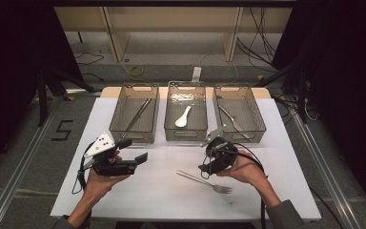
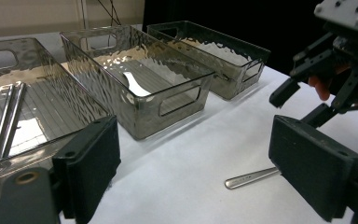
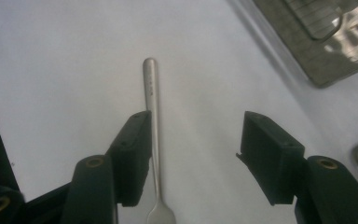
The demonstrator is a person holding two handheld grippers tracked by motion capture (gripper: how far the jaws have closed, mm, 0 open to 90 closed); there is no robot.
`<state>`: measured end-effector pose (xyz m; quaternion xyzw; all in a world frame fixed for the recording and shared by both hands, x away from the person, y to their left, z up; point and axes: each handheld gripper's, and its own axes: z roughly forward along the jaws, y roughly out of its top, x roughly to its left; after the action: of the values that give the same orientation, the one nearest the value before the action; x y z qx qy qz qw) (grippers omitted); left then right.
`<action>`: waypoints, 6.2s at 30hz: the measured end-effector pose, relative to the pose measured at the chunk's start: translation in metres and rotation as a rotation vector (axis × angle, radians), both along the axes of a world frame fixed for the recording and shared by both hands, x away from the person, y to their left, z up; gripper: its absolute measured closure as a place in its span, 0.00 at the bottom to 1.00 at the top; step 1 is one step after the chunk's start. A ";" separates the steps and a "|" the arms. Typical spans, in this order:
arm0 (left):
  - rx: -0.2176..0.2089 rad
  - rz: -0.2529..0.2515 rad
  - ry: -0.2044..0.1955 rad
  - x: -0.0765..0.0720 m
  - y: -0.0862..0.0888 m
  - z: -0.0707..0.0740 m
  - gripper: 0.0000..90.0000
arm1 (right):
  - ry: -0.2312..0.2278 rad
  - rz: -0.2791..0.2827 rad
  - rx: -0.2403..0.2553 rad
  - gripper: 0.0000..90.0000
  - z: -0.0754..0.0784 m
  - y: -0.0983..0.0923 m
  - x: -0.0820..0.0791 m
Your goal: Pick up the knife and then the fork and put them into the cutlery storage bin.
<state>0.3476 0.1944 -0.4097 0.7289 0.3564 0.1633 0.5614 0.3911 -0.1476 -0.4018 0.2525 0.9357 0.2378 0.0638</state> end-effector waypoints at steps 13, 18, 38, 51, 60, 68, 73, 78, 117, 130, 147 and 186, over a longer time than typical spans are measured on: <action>0.003 -0.003 -0.001 0.000 0.000 0.000 0.18 | 0.066 0.038 -0.072 0.58 -0.021 0.004 -0.006; 0.004 -0.001 0.001 0.000 0.000 0.000 0.17 | 0.083 0.047 -0.101 0.62 -0.030 0.007 -0.008; 0.016 -0.001 0.003 0.000 0.000 0.000 0.18 | 0.132 0.065 -0.166 0.79 -0.050 0.014 -0.011; 0.011 -0.001 0.005 0.000 0.000 -0.001 0.18 | 0.134 0.090 -0.210 0.88 -0.056 0.017 -0.012; 0.014 -0.004 0.006 0.000 0.000 -0.001 0.18 | 0.131 0.100 -0.219 0.94 -0.056 0.018 -0.012; 0.015 -0.005 0.007 0.000 0.000 -0.001 0.18 | 0.140 0.107 -0.218 0.94 -0.056 0.018 -0.010; 0.017 -0.004 0.003 0.000 0.001 -0.001 0.18 | 0.134 0.128 -0.222 0.95 -0.055 0.018 -0.011; 0.017 -0.003 0.003 0.000 0.001 -0.001 0.18 | 0.115 0.137 -0.204 0.95 -0.052 0.018 -0.012; 0.021 0.003 0.005 0.000 0.000 -0.001 0.18 | 0.037 -0.030 -0.064 0.95 -0.013 -0.033 0.016; 0.013 0.014 0.010 0.002 0.000 -0.002 0.18 | -0.056 -0.095 -0.003 0.95 0.027 -0.056 0.030; 0.009 0.014 0.015 0.002 0.001 -0.002 0.18 | -0.107 -0.253 0.045 0.95 0.065 -0.069 0.102; -0.002 0.012 0.011 0.001 0.001 -0.001 0.18 | -0.038 -0.516 0.055 0.95 0.026 -0.096 0.173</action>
<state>0.3484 0.1955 -0.4110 0.7269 0.3642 0.1623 0.5591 0.5639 -0.2431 -0.3760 0.4800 0.8321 0.2439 0.1331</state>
